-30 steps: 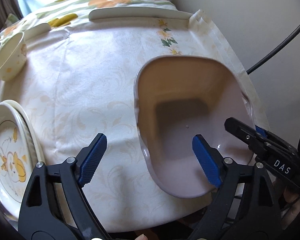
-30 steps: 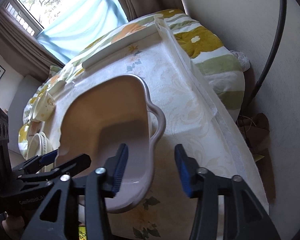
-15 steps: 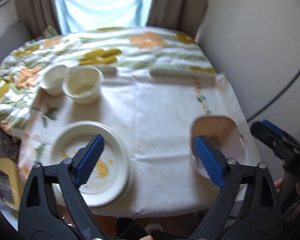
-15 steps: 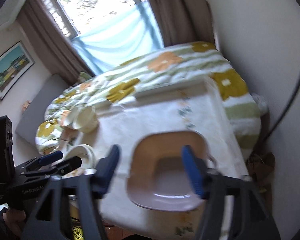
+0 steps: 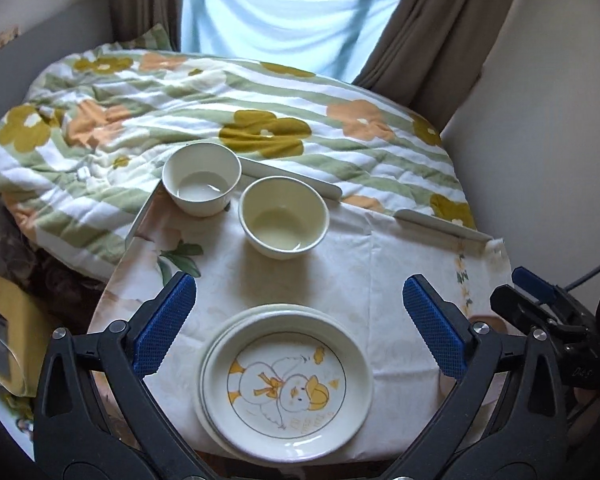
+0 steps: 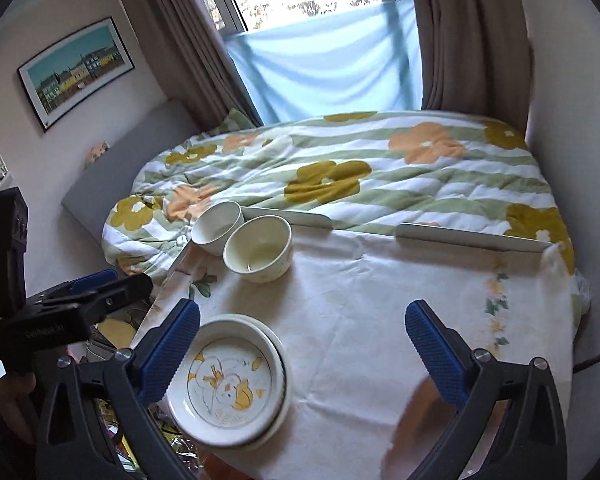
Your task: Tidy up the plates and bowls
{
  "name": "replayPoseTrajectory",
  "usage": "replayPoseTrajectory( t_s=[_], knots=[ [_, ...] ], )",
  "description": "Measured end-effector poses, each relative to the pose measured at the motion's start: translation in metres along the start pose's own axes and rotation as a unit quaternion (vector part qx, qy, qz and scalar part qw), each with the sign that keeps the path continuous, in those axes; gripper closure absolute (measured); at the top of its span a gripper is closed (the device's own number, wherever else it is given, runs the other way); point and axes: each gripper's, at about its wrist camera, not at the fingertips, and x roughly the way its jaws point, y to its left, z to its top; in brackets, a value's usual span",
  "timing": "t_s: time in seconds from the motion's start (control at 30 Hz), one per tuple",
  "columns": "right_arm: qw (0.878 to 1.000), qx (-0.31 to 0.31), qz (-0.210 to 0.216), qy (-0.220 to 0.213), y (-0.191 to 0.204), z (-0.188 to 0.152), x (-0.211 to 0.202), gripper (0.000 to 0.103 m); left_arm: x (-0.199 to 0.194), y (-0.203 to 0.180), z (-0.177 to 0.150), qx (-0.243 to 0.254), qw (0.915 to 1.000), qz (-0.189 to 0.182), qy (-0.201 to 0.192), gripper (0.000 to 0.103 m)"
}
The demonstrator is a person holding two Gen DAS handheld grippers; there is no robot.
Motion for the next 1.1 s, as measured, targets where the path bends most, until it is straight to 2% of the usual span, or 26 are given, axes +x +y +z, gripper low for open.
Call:
replayPoseTrajectory(
  t_s=[0.07,0.13,0.2,0.27,0.33,0.4,0.47,0.6,0.67,0.7,0.83,0.97,1.1],
  knots=[
    [1.000,-0.002,-0.018,0.010,0.007,0.012,0.022,0.001,0.017,0.021,0.016,-0.018,0.9997,-0.012,0.015,0.000],
    [0.999,0.018,-0.005,0.032,0.009,0.024,0.051,0.001,0.038,0.040,0.029,-0.030,0.9986,-0.027,0.034,0.002],
    [0.998,0.043,0.012,0.054,0.005,0.031,0.078,0.001,0.064,0.055,0.039,-0.044,0.9968,-0.038,0.056,0.012],
    [0.995,0.059,0.017,0.075,0.004,0.035,0.110,0.001,0.095,0.069,0.046,-0.058,0.9931,-0.055,0.086,0.038],
    [0.993,0.069,0.020,0.091,0.003,0.037,0.134,0.006,0.124,0.075,0.048,-0.063,0.9895,-0.067,0.112,0.049],
    [0.990,0.079,0.024,0.111,0.003,0.036,0.162,0.022,0.149,0.077,0.049,-0.057,0.9870,-0.071,0.132,0.056],
    [0.986,0.096,0.027,0.131,0.002,0.033,0.187,0.031,0.173,0.077,0.048,-0.049,0.9844,-0.076,0.151,0.064],
    [0.979,0.125,0.034,0.154,0.000,0.026,0.217,0.050,0.206,0.079,0.049,-0.038,0.9808,-0.081,0.173,0.074],
    [0.978,0.129,0.035,0.160,0.000,0.024,0.227,0.059,0.213,0.081,0.049,-0.028,0.9826,-0.070,0.170,0.085],
    [0.978,0.130,0.035,0.162,0.001,0.024,0.230,0.066,0.215,0.084,0.050,-0.028,0.9830,-0.069,0.168,0.087],
    [0.977,0.128,0.037,0.164,0.004,0.025,0.239,0.082,0.220,0.091,0.053,-0.032,0.9824,-0.079,0.166,0.088],
    [0.980,0.119,0.017,0.159,0.009,0.028,0.239,0.084,0.220,0.087,0.054,-0.011,0.9843,-0.067,0.163,0.088],
    [0.980,0.121,0.015,0.154,0.010,0.030,0.239,0.087,0.214,0.083,0.055,0.003,0.9858,-0.063,0.155,0.088]
  ],
)
